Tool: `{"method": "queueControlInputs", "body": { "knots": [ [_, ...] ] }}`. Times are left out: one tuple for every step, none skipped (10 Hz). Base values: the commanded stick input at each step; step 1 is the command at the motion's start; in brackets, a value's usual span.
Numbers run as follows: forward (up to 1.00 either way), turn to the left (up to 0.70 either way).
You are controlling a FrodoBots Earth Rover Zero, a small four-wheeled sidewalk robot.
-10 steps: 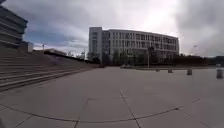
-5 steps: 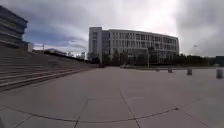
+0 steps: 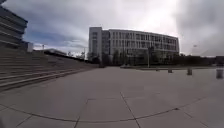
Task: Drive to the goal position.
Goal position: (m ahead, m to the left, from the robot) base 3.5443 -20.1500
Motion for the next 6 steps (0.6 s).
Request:
{"method": "queueControlInputs", "body": {
  "knots": [
    [0.06,0.00],
    [0.06,0.00],
    [0.06,0.00],
    [0.06,0.00],
    [0.05,0.00],
    [0.05,0.00]
  ]
}}
